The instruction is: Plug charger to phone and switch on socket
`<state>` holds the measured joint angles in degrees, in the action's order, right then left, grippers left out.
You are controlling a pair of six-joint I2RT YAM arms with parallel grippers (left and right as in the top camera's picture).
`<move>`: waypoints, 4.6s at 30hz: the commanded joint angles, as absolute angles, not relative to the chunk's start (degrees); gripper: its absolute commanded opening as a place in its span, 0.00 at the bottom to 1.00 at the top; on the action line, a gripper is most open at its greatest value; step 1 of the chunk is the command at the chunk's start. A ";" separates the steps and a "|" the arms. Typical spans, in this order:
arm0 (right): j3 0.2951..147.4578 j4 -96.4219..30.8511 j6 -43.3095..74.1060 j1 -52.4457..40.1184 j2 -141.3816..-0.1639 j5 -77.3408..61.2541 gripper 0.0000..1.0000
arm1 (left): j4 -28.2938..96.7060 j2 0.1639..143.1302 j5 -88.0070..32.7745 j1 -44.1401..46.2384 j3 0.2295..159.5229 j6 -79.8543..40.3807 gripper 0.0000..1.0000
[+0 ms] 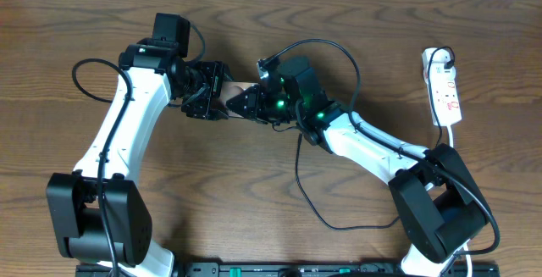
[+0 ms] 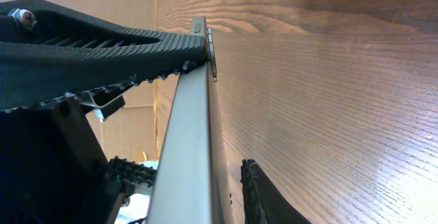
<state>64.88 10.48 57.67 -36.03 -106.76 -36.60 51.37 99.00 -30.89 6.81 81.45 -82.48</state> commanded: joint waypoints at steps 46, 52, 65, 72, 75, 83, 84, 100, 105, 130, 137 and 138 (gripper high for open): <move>65.84 10.50 56.97 -36.01 -107.13 -35.94 0.01 | 52.23 97.30 -31.03 7.01 81.97 -81.69 0.90; 65.84 10.48 56.97 -35.03 -107.13 -35.92 0.01 | 52.23 97.30 -31.05 6.98 81.97 -79.07 0.91; 65.84 10.26 57.52 -28.27 -107.13 -35.92 0.01 | 50.02 97.30 -37.45 3.90 81.97 -61.52 0.91; 65.84 10.28 64.75 -23.18 -107.13 -35.94 0.01 | 44.12 97.32 -42.11 1.58 81.95 -47.13 0.91; 65.84 10.37 68.51 -21.54 -107.13 -36.38 0.01 | 39.44 97.32 -43.72 1.04 81.06 -46.04 0.91; 65.84 16.08 78.04 -18.72 -107.13 -38.48 0.01 | 19.05 97.76 -47.42 0.45 69.76 -53.71 0.91; 65.84 17.58 79.02 -18.61 -107.13 -38.61 0.01 | 15.31 97.91 -48.01 0.36 67.70 -55.90 0.91; 65.84 28.82 94.59 -21.74 -107.13 -38.57 0.01 | -14.46 98.21 -51.55 -0.10 58.30 -72.90 0.92; 65.84 32.97 97.08 -23.83 -107.13 -36.34 0.01 | -19.35 98.21 -51.09 -0.10 58.30 -78.13 0.92; 65.84 37.98 104.22 -28.99 -107.13 -30.81 0.01 | -30.48 98.48 -43.66 -0.10 58.28 -86.94 0.92; 65.84 38.04 107.13 -30.61 -107.13 -28.12 0.01 | -30.57 98.48 -43.03 -0.10 58.28 -89.58 0.91; 65.84 38.02 107.11 -30.89 -107.13 -27.46 0.01 | -30.57 98.48 -43.00 -0.10 58.28 -89.91 0.91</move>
<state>64.88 37.15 105.58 -29.85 -107.22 -30.17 -30.24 98.37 -43.90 0.14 58.52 -87.88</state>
